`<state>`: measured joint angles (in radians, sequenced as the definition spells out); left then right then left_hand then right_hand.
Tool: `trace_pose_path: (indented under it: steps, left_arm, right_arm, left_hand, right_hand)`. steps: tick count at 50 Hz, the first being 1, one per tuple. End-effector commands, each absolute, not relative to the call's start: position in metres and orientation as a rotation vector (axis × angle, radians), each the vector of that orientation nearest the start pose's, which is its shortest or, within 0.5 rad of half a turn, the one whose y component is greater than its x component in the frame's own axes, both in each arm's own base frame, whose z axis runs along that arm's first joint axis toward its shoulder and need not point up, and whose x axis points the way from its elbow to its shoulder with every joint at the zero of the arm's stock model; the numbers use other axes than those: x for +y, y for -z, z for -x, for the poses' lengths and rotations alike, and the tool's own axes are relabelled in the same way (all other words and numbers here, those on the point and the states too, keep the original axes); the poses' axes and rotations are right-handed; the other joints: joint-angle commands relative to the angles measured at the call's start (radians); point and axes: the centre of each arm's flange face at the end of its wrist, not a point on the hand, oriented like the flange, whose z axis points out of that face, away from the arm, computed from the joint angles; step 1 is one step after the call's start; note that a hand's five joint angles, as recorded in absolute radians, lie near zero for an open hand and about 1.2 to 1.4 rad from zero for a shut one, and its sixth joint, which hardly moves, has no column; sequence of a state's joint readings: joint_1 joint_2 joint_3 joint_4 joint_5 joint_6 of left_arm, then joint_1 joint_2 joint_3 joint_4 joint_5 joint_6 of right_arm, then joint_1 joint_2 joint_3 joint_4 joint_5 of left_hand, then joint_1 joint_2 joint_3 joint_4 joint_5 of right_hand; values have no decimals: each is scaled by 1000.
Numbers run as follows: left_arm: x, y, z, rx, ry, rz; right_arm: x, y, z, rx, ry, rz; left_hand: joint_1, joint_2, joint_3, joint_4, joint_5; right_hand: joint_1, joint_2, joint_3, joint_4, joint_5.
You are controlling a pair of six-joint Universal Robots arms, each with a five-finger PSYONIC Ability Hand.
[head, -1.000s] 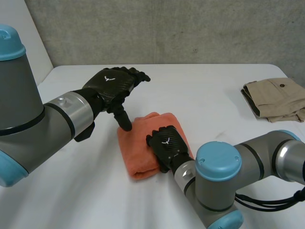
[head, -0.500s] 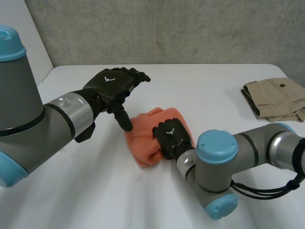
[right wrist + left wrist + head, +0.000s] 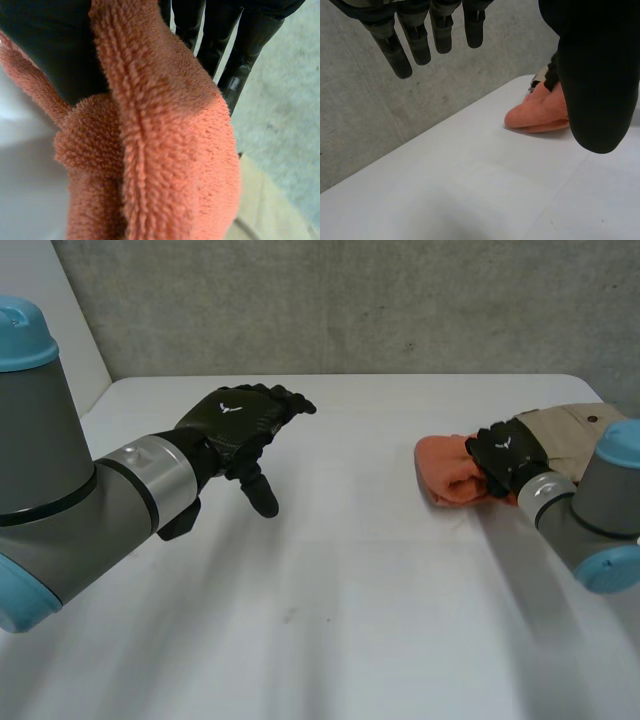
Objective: Fold the laundry.
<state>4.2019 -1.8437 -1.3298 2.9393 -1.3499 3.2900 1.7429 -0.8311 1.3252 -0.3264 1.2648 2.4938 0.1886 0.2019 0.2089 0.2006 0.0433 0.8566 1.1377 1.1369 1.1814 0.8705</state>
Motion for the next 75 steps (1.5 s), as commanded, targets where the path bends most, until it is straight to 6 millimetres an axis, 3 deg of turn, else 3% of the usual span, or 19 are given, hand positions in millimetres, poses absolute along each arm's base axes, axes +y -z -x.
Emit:
trace_pose_path:
  steps: [1,7,8,15,23,34,39,44,45,46,47,52,53,56,57,62,68,71,75]
  left_arm:
    - [-229,-275,301,2594,2124,-1134]
    - [-233,-275,298,2605,2126,-1101]
    - [-233,-274,297,2608,2124,-1098]
    - [-234,-275,296,2627,2128,-1071]
    - [-234,-272,296,2627,2130,-1069]
    - [-234,-265,298,2648,2101,-1081]
    - [-234,-264,299,2651,2097,-1084]
    - [-234,-264,299,2651,2097,-1084]
    - [-234,-264,299,2651,2097,-1084]
    - [-234,-265,299,2649,2099,-1082]
    - [-233,-265,299,2649,2099,-1084]
    - [-232,-268,298,2640,2113,-1083]
    - [-232,-269,298,2639,2117,-1081]
    - [-231,-272,298,2634,2132,-1075]
    - [-231,-274,298,2629,2141,-1070]
    - [-230,-294,293,2548,2251,-1024]
    - [-237,-320,280,2395,2393,-846]
    - [-242,-332,269,2316,2431,-726]
    - [-249,-339,256,2279,2433,-640]
  right_arm:
    - [-436,-163,-238,1837,2302,1379]
    - [-487,-220,-216,1690,2601,1310]
    - [-500,-240,-206,1647,2686,1272]
    - [-538,-280,-153,1560,2806,1021]
    - [-554,-255,-110,1649,2751,1005]
    - [-540,-148,-79,1961,2371,1133]
    - [-525,-123,-68,2068,2300,1264]
    - [-516,-132,-64,2110,2296,1299]
    - [-516,-136,-64,2119,2306,1288]
    - [-516,-147,-61,2149,2337,1252]
    - [-516,-153,-59,2170,2357,1229]
    - [-516,-206,-52,2207,2526,1094]
    - [-514,-228,-50,2198,2597,1050]
    - [-507,-262,-54,2147,2691,995]
    - [-501,-281,-64,2106,2733,951]
    - [-469,-328,-115,2004,2745,811]
    - [-421,-337,-167,2053,2485,611]
    - [-378,-346,-202,2013,2331,489]
    - [-339,-337,-218,2036,2221,411]
  left_hand:
    - [1,-12,-19,-11,-28]
    - [4,-9,-16,-8,-25]
    - [4,-9,-16,-8,-25]
    - [4,-9,-16,-8,-25]
    - [7,-6,-13,-5,-22]
    - [10,-3,-10,-2,-19]
    - [10,-3,-10,-2,-19]
    - [10,-3,-10,-2,-19]
    - [10,-3,-10,-2,-19]
    - [10,-3,-10,-2,-19]
    - [10,-3,-10,-2,-19]
    - [7,-6,-13,-5,-22]
    - [4,-9,-16,-8,-25]
    - [1,-12,-19,-11,-28]
    - [1,-12,-19,-11,-28]
    - [-1,-15,-22,-14,-31]
    - [-7,-21,-28,-19,-37]
    - [-7,-21,-28,-19,-37]
    - [-10,-24,-31,-22,-40]
  right_hand:
    - [540,259,259,215,351]
    - [540,259,259,215,351]
    - [540,259,259,215,351]
    - [540,259,259,215,351]
    - [540,259,259,215,351]
    - [540,259,259,215,351]
    - [540,259,259,215,351]
    - [451,169,170,126,262]
    - [261,-20,-20,-64,72]
    - [-314,-595,-594,-639,-502]
    - [-619,-900,-899,-944,-807]
    - [-682,-963,-962,-1007,-870]
    - [-682,-963,-962,-1007,-870]
    - [-682,-963,-962,-1007,-870]
    - [-682,-963,-962,-1007,-870]
    - [-682,-963,-962,-1007,-870]
    - [-682,-963,-962,-1007,-870]
    - [-682,-963,-962,-1007,-870]
    - [-682,-963,-962,-1007,-870]
